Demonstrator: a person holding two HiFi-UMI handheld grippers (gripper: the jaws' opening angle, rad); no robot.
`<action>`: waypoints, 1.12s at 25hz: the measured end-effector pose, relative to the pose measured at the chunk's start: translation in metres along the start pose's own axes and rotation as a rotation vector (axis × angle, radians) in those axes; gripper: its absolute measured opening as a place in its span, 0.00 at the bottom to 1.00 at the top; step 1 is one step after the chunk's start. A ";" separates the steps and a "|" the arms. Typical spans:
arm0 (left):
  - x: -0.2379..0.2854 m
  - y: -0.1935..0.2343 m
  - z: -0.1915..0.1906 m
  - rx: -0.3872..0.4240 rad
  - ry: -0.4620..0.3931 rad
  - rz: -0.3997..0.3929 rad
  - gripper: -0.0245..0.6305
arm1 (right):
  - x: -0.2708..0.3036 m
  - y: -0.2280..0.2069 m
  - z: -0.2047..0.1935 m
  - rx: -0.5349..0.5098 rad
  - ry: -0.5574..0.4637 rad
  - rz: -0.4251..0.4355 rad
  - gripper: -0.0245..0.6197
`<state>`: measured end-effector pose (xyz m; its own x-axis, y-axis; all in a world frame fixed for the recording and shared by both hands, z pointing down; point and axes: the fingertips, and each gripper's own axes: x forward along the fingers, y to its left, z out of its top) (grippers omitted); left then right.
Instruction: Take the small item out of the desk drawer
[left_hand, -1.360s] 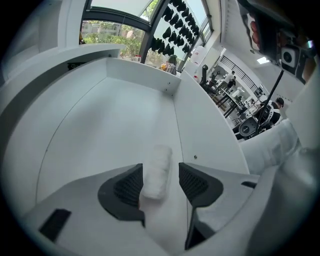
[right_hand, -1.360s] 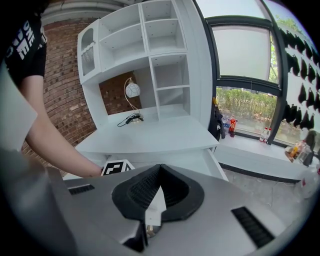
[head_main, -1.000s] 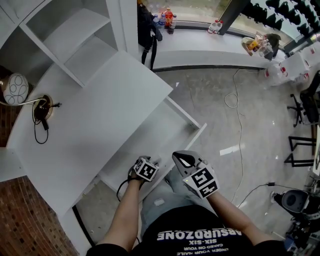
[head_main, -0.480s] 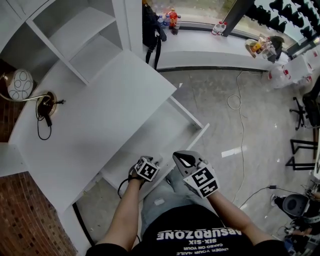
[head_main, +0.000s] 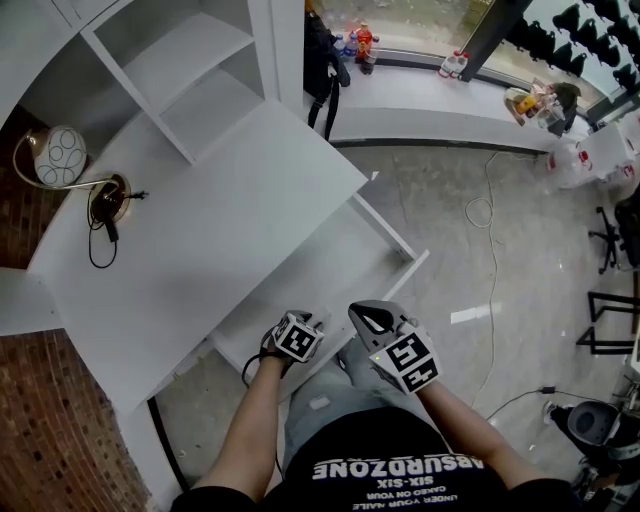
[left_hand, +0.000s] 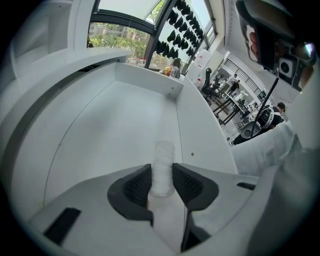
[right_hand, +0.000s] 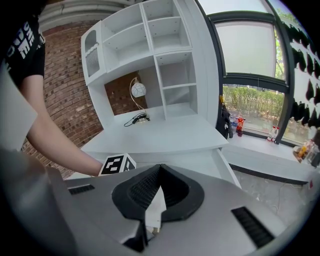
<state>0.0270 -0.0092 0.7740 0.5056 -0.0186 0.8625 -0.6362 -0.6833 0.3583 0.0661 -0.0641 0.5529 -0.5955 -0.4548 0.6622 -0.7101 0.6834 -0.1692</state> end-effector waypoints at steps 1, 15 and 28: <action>-0.002 0.000 -0.001 -0.003 -0.002 0.003 0.25 | 0.001 0.002 0.001 -0.003 -0.002 0.004 0.04; -0.031 0.003 -0.005 -0.030 -0.017 0.068 0.25 | -0.001 0.013 0.011 -0.031 -0.018 0.054 0.04; -0.065 0.001 0.004 -0.082 -0.104 0.122 0.25 | 0.006 0.022 0.024 -0.072 -0.026 0.118 0.04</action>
<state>-0.0047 -0.0115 0.7170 0.4764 -0.1764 0.8614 -0.7401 -0.6094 0.2845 0.0377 -0.0650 0.5359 -0.6834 -0.3829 0.6216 -0.6064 0.7718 -0.1913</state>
